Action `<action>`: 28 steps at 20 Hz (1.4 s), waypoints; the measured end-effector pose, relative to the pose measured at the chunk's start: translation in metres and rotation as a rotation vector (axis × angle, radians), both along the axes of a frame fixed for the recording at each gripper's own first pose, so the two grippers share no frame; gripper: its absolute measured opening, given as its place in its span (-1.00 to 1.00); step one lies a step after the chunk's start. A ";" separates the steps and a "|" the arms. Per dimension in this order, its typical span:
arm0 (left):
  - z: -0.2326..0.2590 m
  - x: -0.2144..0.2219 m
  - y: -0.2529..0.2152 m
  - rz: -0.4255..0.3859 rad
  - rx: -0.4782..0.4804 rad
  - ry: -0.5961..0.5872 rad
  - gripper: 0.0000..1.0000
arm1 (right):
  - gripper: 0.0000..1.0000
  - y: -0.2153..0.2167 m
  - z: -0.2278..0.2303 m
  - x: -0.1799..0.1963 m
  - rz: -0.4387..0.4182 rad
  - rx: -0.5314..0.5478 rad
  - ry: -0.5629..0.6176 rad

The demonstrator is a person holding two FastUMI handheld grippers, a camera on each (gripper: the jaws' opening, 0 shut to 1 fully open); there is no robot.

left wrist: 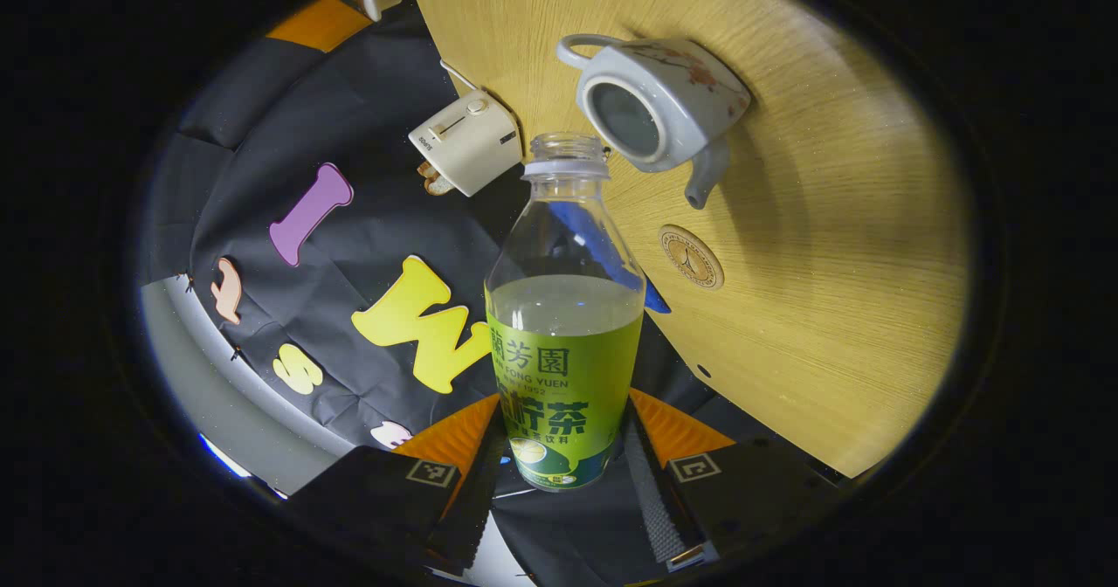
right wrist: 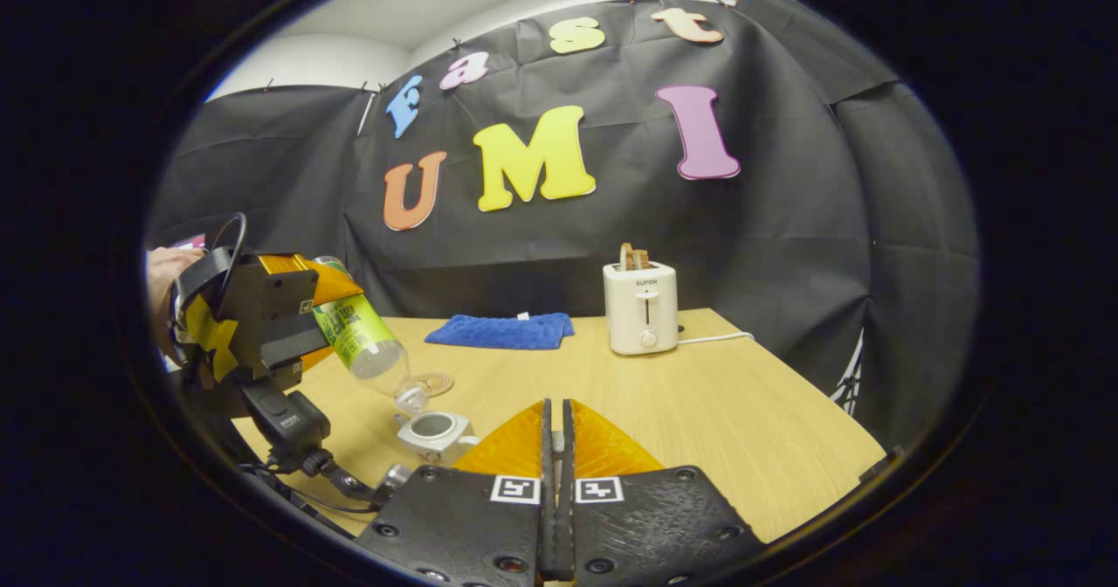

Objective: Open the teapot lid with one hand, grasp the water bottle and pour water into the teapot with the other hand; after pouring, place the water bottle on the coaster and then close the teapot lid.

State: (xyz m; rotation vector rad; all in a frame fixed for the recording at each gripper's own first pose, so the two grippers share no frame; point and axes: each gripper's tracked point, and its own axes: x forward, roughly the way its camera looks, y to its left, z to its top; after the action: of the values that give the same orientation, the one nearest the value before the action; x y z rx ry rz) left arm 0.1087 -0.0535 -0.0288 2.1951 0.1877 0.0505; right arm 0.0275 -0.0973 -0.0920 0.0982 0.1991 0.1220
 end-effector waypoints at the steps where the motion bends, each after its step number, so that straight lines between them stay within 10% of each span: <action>1: -0.001 -0.001 0.002 0.002 -0.011 0.001 0.46 | -1.00 -0.001 0.001 0.000 -0.002 -0.001 -0.001; 7: -0.007 0.002 0.005 -0.020 -0.109 0.000 0.46 | -1.00 0.000 0.004 0.000 -0.007 -0.006 0.000; 17: -0.057 0.001 0.033 0.020 -0.574 0.076 0.46 | -1.00 0.009 0.007 0.000 -0.012 -0.030 0.012; 28: -0.068 -0.033 0.044 0.120 -1.500 0.069 0.41 | -1.00 0.024 0.008 0.003 -0.007 -0.029 0.029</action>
State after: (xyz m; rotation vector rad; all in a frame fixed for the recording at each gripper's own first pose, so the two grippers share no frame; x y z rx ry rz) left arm 0.0757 -0.0091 -0.0968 0.6900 0.2696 -0.0817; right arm 0.0305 -0.0728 -0.0839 0.0713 0.2299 0.1106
